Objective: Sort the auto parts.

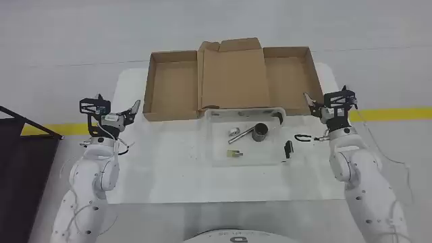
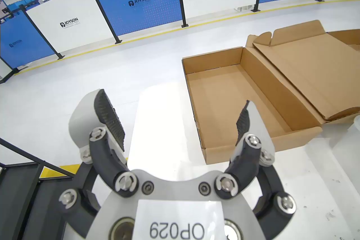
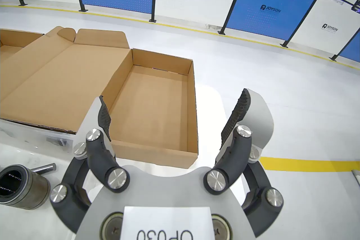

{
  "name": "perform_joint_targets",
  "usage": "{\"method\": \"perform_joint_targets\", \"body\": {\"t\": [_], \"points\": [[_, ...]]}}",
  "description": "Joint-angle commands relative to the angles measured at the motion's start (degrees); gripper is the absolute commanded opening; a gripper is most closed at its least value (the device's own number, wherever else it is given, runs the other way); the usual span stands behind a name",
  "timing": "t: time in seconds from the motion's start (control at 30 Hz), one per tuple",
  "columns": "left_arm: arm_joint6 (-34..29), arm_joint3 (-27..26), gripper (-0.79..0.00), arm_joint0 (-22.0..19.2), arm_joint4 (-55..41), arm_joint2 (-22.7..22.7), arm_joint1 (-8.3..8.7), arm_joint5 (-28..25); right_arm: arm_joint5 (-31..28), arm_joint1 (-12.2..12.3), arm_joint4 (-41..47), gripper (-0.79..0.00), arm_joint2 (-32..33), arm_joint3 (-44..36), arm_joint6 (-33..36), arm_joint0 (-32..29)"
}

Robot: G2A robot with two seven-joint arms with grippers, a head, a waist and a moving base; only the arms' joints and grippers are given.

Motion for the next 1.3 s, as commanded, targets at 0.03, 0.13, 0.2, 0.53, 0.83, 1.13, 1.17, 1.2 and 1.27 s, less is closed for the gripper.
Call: {"method": "perform_joint_targets", "body": {"t": [0.03,0.13,0.2,0.53,0.83,1.13,1.17,1.2,1.27], "points": [[0.0,0.0,0.0,0.0,0.0,0.0,0.0,0.0,0.0,0.0,0.0,0.0,0.0,0.0,0.0,0.0],[0.0,0.0,0.0,0.0,0.0,0.0,0.0,0.0,-0.29,-0.01,0.18,0.0,-0.06,-0.16,-0.08,0.01],[0.0,0.0,0.0,0.0,0.0,0.0,0.0,0.0,-2.78,-0.04,1.85,0.0,-0.61,-1.47,0.43,0.58],[0.0,0.0,0.0,0.0,0.0,0.0,0.0,0.0,-18.1,0.38,9.94,0.0,-2.32,-7.64,11.46,2.81],[0.0,0.0,0.0,0.0,0.0,0.0,0.0,0.0,-22.04,0.49,10.68,0.0,-3.62,-7.25,13.05,3.67],[0.0,0.0,0.0,0.0,0.0,0.0,0.0,0.0,-35.96,1.68,11.71,-0.219,-2.91,-3.13,20.2,4.0],[0.0,0.0,0.0,0.0,0.0,0.0,0.0,0.0,-36.83,1.78,11.53,-0.219,-3.04,-2.88,20.68,3.8],[0.0,0.0,0.0,0.0,0.0,0.0,0.0,0.0,-37.53,1.87,11.41,-0.215,-3.03,-2.74,21.12,3.71],[0.0,0.0,0.0,0.0,0.0,0.0,0.0,0.0,-38.73,2.07,10.45,-0.175,-3.26,-2.56,22.49,3.63]]}}
